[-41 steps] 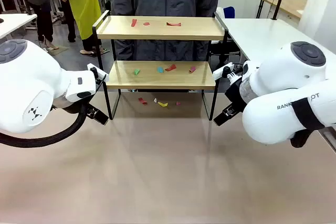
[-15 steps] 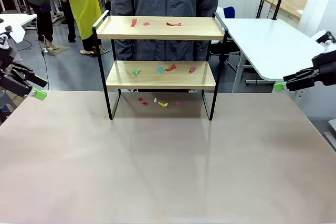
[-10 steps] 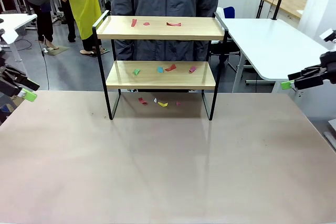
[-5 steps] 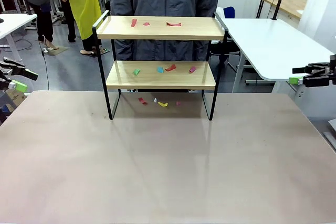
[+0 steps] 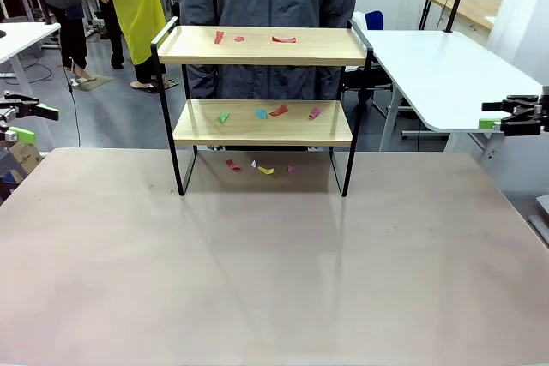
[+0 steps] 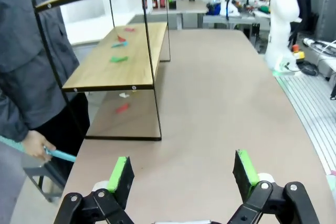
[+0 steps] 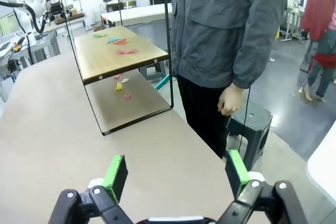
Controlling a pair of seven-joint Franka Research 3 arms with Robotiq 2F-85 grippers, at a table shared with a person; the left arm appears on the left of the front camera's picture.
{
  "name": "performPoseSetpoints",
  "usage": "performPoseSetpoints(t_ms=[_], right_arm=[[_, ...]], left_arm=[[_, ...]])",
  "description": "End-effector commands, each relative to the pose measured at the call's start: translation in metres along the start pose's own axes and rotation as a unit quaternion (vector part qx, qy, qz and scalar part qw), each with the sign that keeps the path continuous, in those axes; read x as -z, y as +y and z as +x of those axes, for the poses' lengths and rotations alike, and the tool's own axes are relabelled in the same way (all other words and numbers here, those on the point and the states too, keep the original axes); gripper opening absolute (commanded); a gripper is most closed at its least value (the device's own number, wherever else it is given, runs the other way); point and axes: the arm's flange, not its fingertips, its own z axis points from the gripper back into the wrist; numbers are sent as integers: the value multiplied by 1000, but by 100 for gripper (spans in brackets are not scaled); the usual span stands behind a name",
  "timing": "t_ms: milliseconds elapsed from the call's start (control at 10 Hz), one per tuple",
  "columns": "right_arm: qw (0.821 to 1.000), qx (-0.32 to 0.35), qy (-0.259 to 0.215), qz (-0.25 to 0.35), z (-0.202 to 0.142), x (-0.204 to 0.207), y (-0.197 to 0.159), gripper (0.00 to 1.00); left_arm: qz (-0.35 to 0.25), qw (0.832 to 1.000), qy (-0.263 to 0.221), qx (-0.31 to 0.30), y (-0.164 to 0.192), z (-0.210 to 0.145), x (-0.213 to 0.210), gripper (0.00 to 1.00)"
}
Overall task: Clean the shelf.
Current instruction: Pick up the Duster handed by the human.
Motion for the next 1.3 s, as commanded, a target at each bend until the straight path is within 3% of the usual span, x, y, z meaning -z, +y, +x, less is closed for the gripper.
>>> performPoseSetpoints(t_ms=[0,300,1200], right_arm=[[1000,-7,-26,-8,3,-6,-11,100],[999,-6,-30,-22,2,-11,-22,100],[999,6,-30,-33,0,-16,-35,100]], left_arm=[[15,999,-45,14,12,-10,-9,100],[85,993,-68,34,9,-18,-18,100],[106,989,-94,29,12,-22,-17,100]])
